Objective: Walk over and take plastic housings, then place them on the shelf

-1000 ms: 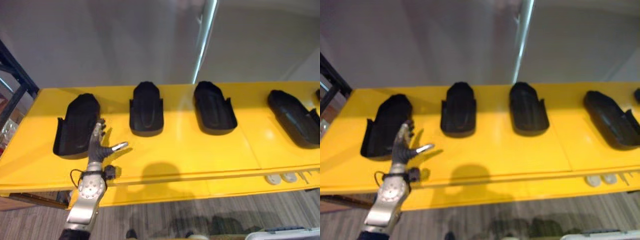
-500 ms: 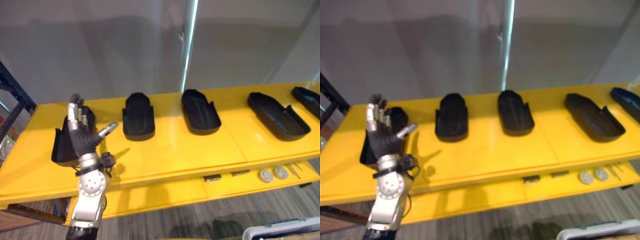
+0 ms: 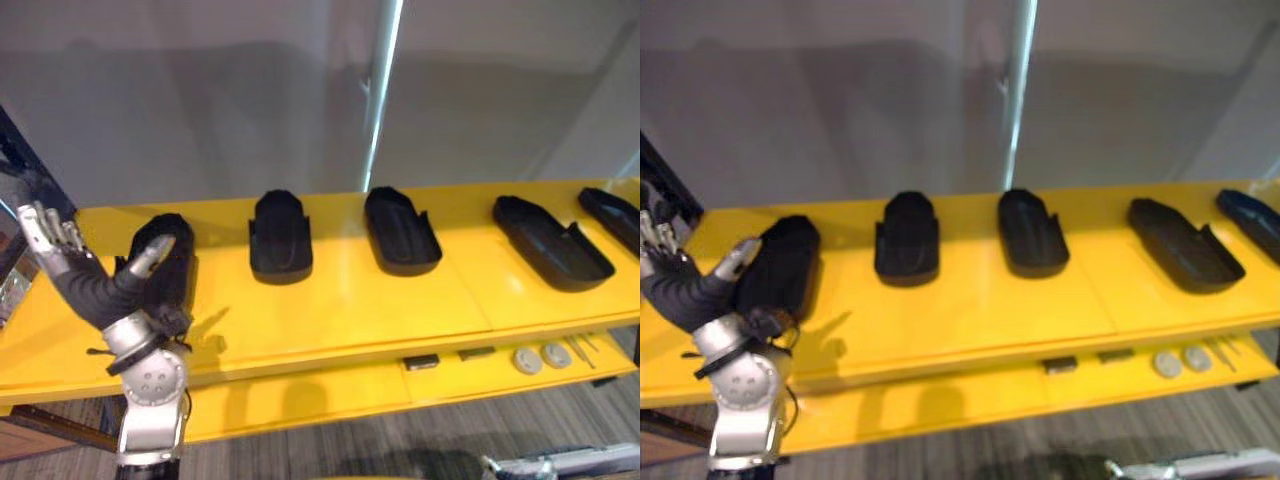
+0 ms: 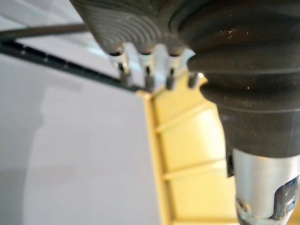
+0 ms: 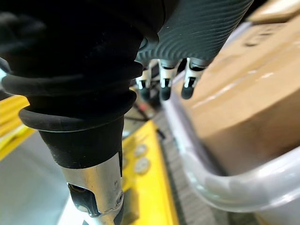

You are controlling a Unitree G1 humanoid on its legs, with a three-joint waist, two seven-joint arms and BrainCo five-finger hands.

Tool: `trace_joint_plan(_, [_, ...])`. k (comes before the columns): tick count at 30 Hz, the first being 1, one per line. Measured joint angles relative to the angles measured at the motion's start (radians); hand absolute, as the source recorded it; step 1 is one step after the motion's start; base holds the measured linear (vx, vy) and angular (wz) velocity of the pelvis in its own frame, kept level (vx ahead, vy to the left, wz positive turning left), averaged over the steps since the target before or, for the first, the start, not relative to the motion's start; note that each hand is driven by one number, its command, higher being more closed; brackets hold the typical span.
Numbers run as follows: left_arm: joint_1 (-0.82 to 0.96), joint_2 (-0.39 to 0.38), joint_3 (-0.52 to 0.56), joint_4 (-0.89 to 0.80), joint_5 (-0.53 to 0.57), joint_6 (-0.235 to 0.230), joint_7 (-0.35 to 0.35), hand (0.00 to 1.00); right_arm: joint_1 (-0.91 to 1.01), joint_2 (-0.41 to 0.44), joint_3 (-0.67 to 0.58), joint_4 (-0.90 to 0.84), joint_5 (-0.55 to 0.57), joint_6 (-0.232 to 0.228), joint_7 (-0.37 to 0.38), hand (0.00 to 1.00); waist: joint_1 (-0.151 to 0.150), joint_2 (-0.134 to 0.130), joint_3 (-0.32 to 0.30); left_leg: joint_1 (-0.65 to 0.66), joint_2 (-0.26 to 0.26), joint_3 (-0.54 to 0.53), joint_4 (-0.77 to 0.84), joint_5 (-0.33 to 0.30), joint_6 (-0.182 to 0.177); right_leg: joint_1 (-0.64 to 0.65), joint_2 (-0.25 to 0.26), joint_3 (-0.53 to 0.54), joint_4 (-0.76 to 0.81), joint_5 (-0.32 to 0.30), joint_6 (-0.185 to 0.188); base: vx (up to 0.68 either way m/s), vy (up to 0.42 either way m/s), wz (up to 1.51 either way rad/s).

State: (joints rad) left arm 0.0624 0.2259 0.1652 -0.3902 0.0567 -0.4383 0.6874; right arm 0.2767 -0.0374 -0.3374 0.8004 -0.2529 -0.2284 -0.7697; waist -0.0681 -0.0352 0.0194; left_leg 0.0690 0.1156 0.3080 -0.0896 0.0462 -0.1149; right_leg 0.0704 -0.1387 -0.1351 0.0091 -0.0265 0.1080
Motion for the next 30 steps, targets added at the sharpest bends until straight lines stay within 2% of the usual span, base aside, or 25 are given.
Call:
trace_joint_plan(4, [0.040,0.000,0.062,-0.022,0.041,-0.007,0.051,0.00,0.021,0.000,-0.002,-0.131,0.000,-0.001,-0.178,0.00,0.000,0.017,-0.004,0.000,0.000,0.000,0.000,0.001,0.001,-0.001,0.000,0.000,0.003,-0.001,-0.002,0.00,0.000,0.00])
trace_joint_plan(5, [0.056,0.000,0.095,-0.024,0.057,-0.006,0.084,0.00,0.031,-0.001,-0.020,-0.211,-0.010,-0.002,-0.249,0.00,0.000,0.022,-0.007,0.001,0.000,0.001,0.000,0.001,0.001,-0.002,0.000,0.000,0.003,-0.002,-0.004,0.00,0.000,0.00])
trace_joint_plan(6, [0.062,0.000,0.108,-0.024,0.073,-0.002,0.099,0.00,0.032,0.000,-0.034,-0.242,-0.020,-0.002,-0.275,0.00,0.000,0.024,-0.009,0.001,0.001,0.001,0.000,0.001,0.001,-0.002,0.000,0.000,0.003,-0.001,-0.005,0.00,0.000,0.00])
trace_joint_plan(8, [0.075,0.000,0.161,-0.033,0.120,0.019,0.161,0.00,0.030,-0.002,-0.105,-0.372,-0.040,-0.002,-0.377,0.00,0.000,0.025,-0.009,0.002,0.001,0.002,0.000,0.002,0.002,-0.002,0.001,0.000,-0.001,0.000,-0.008,0.00,0.000,0.00])
trace_joint_plan(11, [0.101,-0.002,0.223,-0.057,0.156,0.058,0.212,0.00,0.012,-0.007,-0.205,-0.506,-0.060,-0.004,-0.453,0.00,0.000,0.022,-0.007,0.003,0.002,0.003,0.000,0.003,0.002,-0.003,0.001,0.000,-0.004,0.006,-0.004,0.00,0.000,0.00])
trace_joint_plan(13, [0.126,-0.007,0.301,-0.063,0.161,0.102,0.269,0.00,0.000,-0.035,-0.284,-0.632,-0.077,-0.010,-0.500,0.00,0.000,0.017,-0.005,0.003,0.001,0.003,0.000,0.003,0.002,-0.002,0.001,0.000,-0.006,0.007,-0.003,0.00,0.000,0.00])
trace_joint_plan(16, [0.153,-0.041,0.398,-0.061,0.160,0.164,0.324,0.00,-0.024,-0.067,-0.349,-0.764,-0.077,-0.038,-0.494,0.00,0.000,0.011,-0.002,0.005,0.001,0.003,0.000,0.003,0.002,-0.001,0.001,0.000,-0.006,0.007,-0.003,0.00,0.000,0.00])
trace_joint_plan(17, [0.168,-0.050,0.434,-0.059,0.158,0.193,0.340,0.00,-0.038,-0.080,-0.361,-0.812,-0.075,-0.065,-0.478,0.00,0.000,0.008,-0.001,0.005,0.002,0.002,0.000,0.003,0.002,-0.001,0.002,0.000,-0.007,0.007,-0.003,0.00,0.000,0.00])
trace_joint_plan(20, [0.184,-0.051,0.530,0.000,0.137,0.240,0.375,0.00,-0.073,-0.104,-0.350,-0.887,-0.069,-0.153,-0.357,0.00,0.004,0.005,0.001,0.003,0.001,0.000,0.000,0.002,0.002,0.000,0.002,-0.003,-0.014,0.008,-0.002,0.00,0.000,0.00])
trace_joint_plan(21, [0.185,-0.051,0.569,0.057,0.112,0.249,0.389,0.00,-0.088,-0.118,-0.328,-0.916,-0.036,-0.199,-0.275,0.00,0.008,0.006,0.002,0.002,0.000,-0.001,0.000,0.002,0.003,0.001,0.001,-0.004,-0.019,0.008,-0.002,0.00,0.000,0.00])
trace_joint_plan(22, [0.184,-0.058,0.600,0.121,0.061,0.239,0.401,0.00,-0.100,-0.135,-0.300,-0.941,0.009,-0.238,-0.184,0.00,0.014,0.007,0.002,0.000,-0.001,-0.004,0.000,0.002,0.003,0.001,0.000,-0.006,-0.022,0.006,-0.004,0.00,0.007,0.04])
trace_joint_plan(23, [0.184,-0.065,0.615,0.153,0.025,0.225,0.403,0.00,-0.105,-0.143,-0.283,-0.954,0.030,-0.257,-0.139,0.00,0.018,0.007,0.003,-0.002,-0.001,-0.008,0.000,0.002,0.003,0.002,-0.001,-0.009,-0.022,0.006,-0.005,0.01,0.008,0.09])
trace_joint_plan(24, [0.183,-0.078,0.633,0.210,-0.034,0.201,0.411,0.00,-0.108,-0.156,-0.256,-0.976,0.063,-0.285,-0.063,0.00,0.024,0.007,0.003,-0.004,-0.003,-0.020,0.000,0.002,0.003,0.003,-0.002,-0.017,-0.022,0.003,-0.008,0.01,0.000,0.23])
trace_joint_plan(26, [0.180,-0.098,0.687,0.414,-0.120,0.147,0.461,0.00,-0.155,-0.213,-0.143,-1.026,0.120,-0.342,0.125,0.00,0.027,0.005,0.003,-0.022,-0.003,-0.044,0.000,0.005,0.002,0.003,-0.002,-0.045,-0.023,0.003,-0.007,0.02,-0.006,0.31])
trace_joint_plan(27, [0.182,-0.101,0.695,0.468,-0.136,0.135,0.475,0.00,-0.178,-0.236,-0.106,-1.030,0.148,-0.350,0.178,0.00,0.028,0.003,0.003,-0.026,-0.003,-0.051,0.000,0.006,0.002,0.004,-0.001,-0.051,-0.024,0.005,-0.004,0.01,-0.013,0.27])
trace_joint_plan(28, [0.182,-0.110,0.706,0.546,-0.140,0.122,0.489,0.00,-0.218,-0.273,-0.049,-1.030,0.210,-0.357,0.273,0.00,0.031,-0.001,0.002,-0.033,-0.003,-0.057,0.000,0.008,0.002,0.003,-0.001,-0.060,-0.024,0.005,-0.003,0.02,-0.014,0.22])
trace_joint_plan(29, [0.183,-0.126,0.709,0.664,-0.153,0.090,0.494,0.00,-0.301,-0.328,0.042,-1.030,0.325,-0.354,0.423,0.00,0.049,-0.010,0.006,-0.036,-0.003,-0.063,0.000,0.009,0.002,0.003,0.000,-0.065,-0.024,0.006,-0.002,0.02,-0.011,0.18])
trace_joint_plan(30, [0.183,-0.131,0.705,0.704,-0.169,0.079,0.493,0.00,-0.335,-0.348,0.076,-1.030,0.373,-0.350,0.487,0.00,0.055,-0.015,0.009,-0.037,-0.003,-0.068,0.001,0.010,0.001,0.004,0.000,-0.068,-0.024,0.006,-0.002,0.02,-0.011,0.23])
